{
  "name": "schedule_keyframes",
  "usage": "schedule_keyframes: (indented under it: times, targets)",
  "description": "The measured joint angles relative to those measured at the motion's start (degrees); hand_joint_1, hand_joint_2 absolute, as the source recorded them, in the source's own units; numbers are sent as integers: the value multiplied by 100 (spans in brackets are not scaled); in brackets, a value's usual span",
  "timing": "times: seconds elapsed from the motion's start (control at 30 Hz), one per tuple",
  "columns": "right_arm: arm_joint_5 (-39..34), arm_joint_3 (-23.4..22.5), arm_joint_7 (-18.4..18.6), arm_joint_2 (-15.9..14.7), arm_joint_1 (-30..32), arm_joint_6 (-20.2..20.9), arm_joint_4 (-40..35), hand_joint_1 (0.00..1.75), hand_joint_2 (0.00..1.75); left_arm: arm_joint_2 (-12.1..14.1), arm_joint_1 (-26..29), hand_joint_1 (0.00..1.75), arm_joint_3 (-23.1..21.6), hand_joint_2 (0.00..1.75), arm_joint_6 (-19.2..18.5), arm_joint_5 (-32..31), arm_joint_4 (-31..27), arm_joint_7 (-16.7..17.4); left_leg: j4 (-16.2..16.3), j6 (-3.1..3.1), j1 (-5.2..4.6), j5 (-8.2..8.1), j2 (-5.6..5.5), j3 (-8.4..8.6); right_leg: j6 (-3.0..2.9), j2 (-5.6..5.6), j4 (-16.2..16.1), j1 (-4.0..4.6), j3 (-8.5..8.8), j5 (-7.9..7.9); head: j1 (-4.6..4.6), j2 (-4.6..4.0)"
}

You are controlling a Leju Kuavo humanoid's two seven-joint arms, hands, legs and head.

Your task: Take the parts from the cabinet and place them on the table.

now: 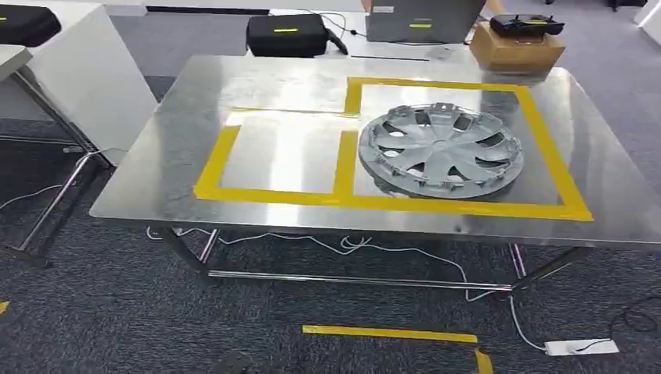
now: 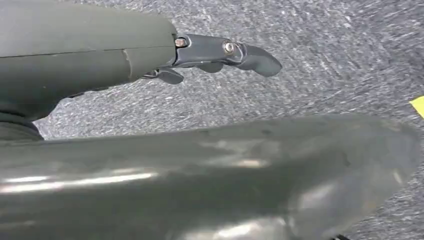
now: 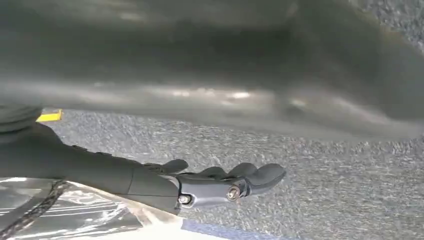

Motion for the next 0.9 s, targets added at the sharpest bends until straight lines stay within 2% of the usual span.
schedule_keyframes:
  times: [0.07,0.1,0.13,0.17,0.2,0.23,0.27,0.3,0.33,0.37,0.43,0.47,0.5,0.57,0.6,0.63,0.67,0.7,0.73,0.77,0.8,0.83,0.9]
  targets:
    - [2,0,-2,-6,-8,0,11,0,0,-4,-7,0,9,0,0,-2,-2,-2,8,41,-37,105,2,-133,13,19,909,3,-282,-568,4,0]
    - [0,0,-2,-11,-9,0,11,0,0,-4,-3,0,13,0,0,-4,-2,-2,14,48,-56,156,3,-205,14,21,1283,9,-377,-696,11,0]
    - [0,0,-2,-22,-6,-2,13,0,0,-4,0,0,20,0,0,-11,-2,-2,22,50,-72,209,3,-279,7,21,1447,9,-361,-653,4,0]
    - [0,0,-2,-22,-1,-2,13,0,0,-4,0,0,22,0,0,-20,-2,-4,34,48,-84,253,3,-342,-9,21,1338,11,-225,-482,9,0]
    - [0,0,-2,-24,-3,-2,13,0,0,-4,0,0,24,0,0,-37,-2,-9,53,44,-92,291,2,-407,-27,21,997,17,35,-253,7,0]
    - [0,0,-2,-24,-11,-2,15,0,0,-4,-1,0,24,0,0,-39,-2,-13,74,32,-98,323,0,-464,-54,21,504,24,368,-67,7,0]
    - [0,0,-2,-24,-27,-2,17,0,0,-7,-5,0,24,0,0,-44,-2,-17,100,6,-100,355,0,-496,-88,24,-65,31,759,-22,2,0]
    - [0,2,-2,-24,-49,-2,20,0,0,-7,-1,0,24,0,0,-44,-9,-17,117,-29,-142,378,-1,-533,-105,25,-500,58,1088,-154,15,0]
    - [0,2,-7,-24,-61,-4,20,0,0,-9,-3,0,26,0,0,-46,-9,-17,130,-58,-141,420,8,-545,-114,33,-573,55,1095,-167,-5,0]
    - [0,2,-7,-24,-53,-4,22,0,0,-9,-10,0,28,0,0,-50,-9,-17,131,-84,-138,466,15,-549,-128,32,-573,66,985,-156,15,0]
    - [-2,0,0,-24,-24,-4,28,0,0,-11,1,0,44,0,0,-66,-11,-17,118,-147,-132,535,10,-571,-212,16,-587,62,938,-90,9,0]
    - [-4,0,0,-24,-31,-4,37,0,0,-11,5,0,72,0,0,-76,-11,-20,185,-185,-106,388,-1,-609,-273,-13,-590,42,898,-36,20,0]
    - [-4,0,0,-24,-31,-4,39,0,0,-13,13,0,92,0,0,-103,-11,-24,406,-232,-99,76,1,-676,-335,-16,-588,43,846,9,-11,0]
    - [-4,0,0,-30,-25,-6,39,0,0,-11,8,0,114,0,0,-107,-11,-35,1265,-293,-70,-566,1,-900,-353,-27,-579,52,732,103,-13,0]
    - [-4,0,0,-37,-25,-9,39,0,0,-11,7,0,122,0,0,-107,-13,-37,1685,-310,-57,-756,1,-993,-354,-32,-567,59,709,150,-13,0]
    - [-4,0,0,-39,-24,-9,39,0,0,-11,10,0,127,0,-11,-109,-11,-42,1884,-317,-50,-774,0,-994,-353,-33,-539,66,640,198,-15,0]
    - [-2,0,0,-39,-21,-9,42,0,0,-11,10,0,131,0,-11,-111,-13,-44,1817,-309,-49,-632,0,-872,-350,-34,-514,71,551,237,-15,0]
    - [-2,0,0,-39,-20,-7,42,0,0,-11,8,0,131,0,-11,-118,-13,-44,1505,-285,-52,-449,0,-650,-339,-33,-486,81,492,264,-18,0]
    - [-2,0,-2,-39,-21,-7,41,0,0,-11,4,0,133,0,-11,-127,-13,-46,926,-232,-63,-228,-2,-291,-331,-30,-469,92,449,286,-15,0]
    - [0,2,-7,-39,-23,-7,44,0,0,-11,-3,0,133,0,-11,-140,-17,-46,375,-143,-85,-72,-7,36,-330,-28,-464,102,436,306,-15,0]
    - [0,2,-11,-20,-25,-7,52,0,0,0,-16,0,135,0,-11,-149,-24,-46,22,-43,-112,-163,-3,237,-299,-39,-462,113,406,336,-2,0]
    - [0,2,-13,-20,-29,-4,55,0,0,-9,-20,0,138,0,-9,-157,-24,-48,-109,-43,-118,-142,-1,282,-270,-39,-455,106,384,366,-9,0]
    - [-2,2,-24,-22,-32,-4,57,0,0,-9,-26,0,146,0,-11,-160,-26,-50,-110,-12,-159,-101,-4,232,-188,-50,-479,65,342,454,-11,0]
